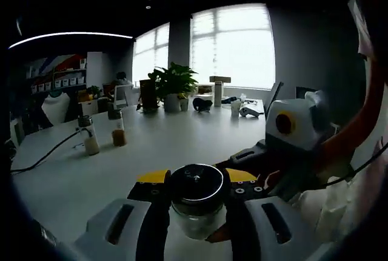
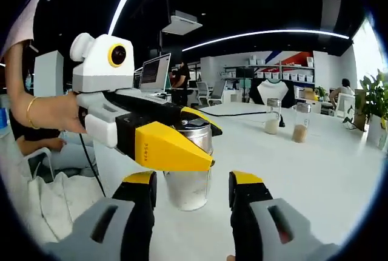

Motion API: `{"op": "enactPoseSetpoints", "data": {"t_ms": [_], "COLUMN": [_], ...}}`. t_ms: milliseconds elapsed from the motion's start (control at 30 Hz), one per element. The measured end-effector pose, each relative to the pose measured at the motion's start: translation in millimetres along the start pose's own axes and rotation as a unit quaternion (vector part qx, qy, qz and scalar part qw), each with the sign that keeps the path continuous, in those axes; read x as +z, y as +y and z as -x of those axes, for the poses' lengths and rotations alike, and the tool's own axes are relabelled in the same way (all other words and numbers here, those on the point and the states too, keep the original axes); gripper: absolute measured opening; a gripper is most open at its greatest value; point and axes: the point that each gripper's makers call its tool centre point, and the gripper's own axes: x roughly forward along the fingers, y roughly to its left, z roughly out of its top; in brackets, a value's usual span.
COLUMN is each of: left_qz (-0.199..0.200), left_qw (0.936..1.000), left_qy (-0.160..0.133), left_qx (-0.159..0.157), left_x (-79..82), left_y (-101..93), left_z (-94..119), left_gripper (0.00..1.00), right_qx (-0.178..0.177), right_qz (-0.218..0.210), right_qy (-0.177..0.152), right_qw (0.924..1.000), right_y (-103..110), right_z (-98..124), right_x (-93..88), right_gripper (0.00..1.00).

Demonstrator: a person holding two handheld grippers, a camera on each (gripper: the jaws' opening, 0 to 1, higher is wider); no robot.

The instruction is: Rotate the seasoning bottle until the label or dispensing opening points toward the visible target arrow and the bottle remains upright within the marked orientation range

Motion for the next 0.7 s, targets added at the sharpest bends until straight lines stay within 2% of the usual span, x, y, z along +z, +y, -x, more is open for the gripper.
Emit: {"op": "enactPoseSetpoints", "data": {"t_ms": [233, 367, 567, 700], "left_qz": [-0.011, -0.012, -0.02, -0.022], "left_qw": [0.9995, 0.999, 0.9984, 0.9986], "left_qy": [0.001, -0.001, 0.003, -0.001], "left_qx": [-0.029, -0.044, -0.054, -0.048], "left_x": [3.5, 5.5, 2.0, 4.4], "left_y": [-10.5, -13.8, -17.4, -18.0], "left_z": [-1.1, -0.6, -2.7, -3.2], "left_gripper": [0.35, 0.35, 0.35, 0.35], "right_qx": [0.009, 0.03, 0.014, 0.0], "right_qz": [0.002, 0.005, 0.013, 0.011], "right_qy": [-0.004, -0.009, 0.008, 0.004], "right_qw": [0.9999, 0.9995, 0.9998, 0.9999], "right_y": [2.0, 9.4, 8.7, 5.8], "right_z": [0.7, 2.1, 3.9, 5.4], "right_x": [1.0, 2.1, -2.8, -0.6], "right_gripper": [0.37, 0.31, 0.3, 0.3]}}
